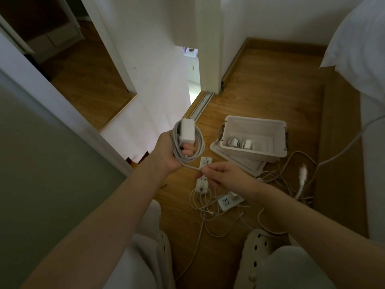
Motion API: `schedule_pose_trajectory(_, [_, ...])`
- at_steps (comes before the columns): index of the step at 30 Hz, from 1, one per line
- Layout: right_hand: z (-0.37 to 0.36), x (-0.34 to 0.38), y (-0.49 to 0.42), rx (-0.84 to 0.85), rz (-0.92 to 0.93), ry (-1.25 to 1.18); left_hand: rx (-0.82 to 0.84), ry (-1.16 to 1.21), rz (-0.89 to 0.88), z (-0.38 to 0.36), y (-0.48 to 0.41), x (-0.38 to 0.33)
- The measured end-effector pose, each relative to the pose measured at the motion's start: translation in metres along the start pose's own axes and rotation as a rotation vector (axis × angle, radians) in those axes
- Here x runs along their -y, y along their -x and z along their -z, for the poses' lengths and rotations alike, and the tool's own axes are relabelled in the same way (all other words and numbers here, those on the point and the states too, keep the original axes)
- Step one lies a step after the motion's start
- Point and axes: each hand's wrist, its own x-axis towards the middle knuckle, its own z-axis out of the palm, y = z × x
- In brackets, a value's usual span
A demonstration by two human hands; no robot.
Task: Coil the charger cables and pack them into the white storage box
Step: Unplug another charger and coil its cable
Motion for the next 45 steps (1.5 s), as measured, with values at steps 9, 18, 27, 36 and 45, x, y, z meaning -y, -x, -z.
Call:
schedule_pose_trajectory(9, [0.016,0.008,-0.001,-0.086,0.101,0.121,0.124,-0.283,0.2,0.002,0.012,0.004])
schedule_pose_trajectory(18, [0.005,0.015,0.001,-0.168,0.016,0.096,-0.034,-0.482,0.144,0.005,0.008,0.01])
schedule_pose_trajectory(27, [0.012,0.008,-0.004,-0.195,-0.013,0.109,0.194,-0.766,-0.002,0.0,0.011,0.001])
schedule_pose_trajectory(36, [0.035,0.004,0.001,-0.146,-0.041,0.674,0.077,-1.599,-0.081,0.005,0.018,-0.002])
schedule_pose_trajectory(45, [0.028,0.016,0.003,-0.433,0.045,0.675,-0.205,-1.872,-0.523,0.019,-0.003,0.017])
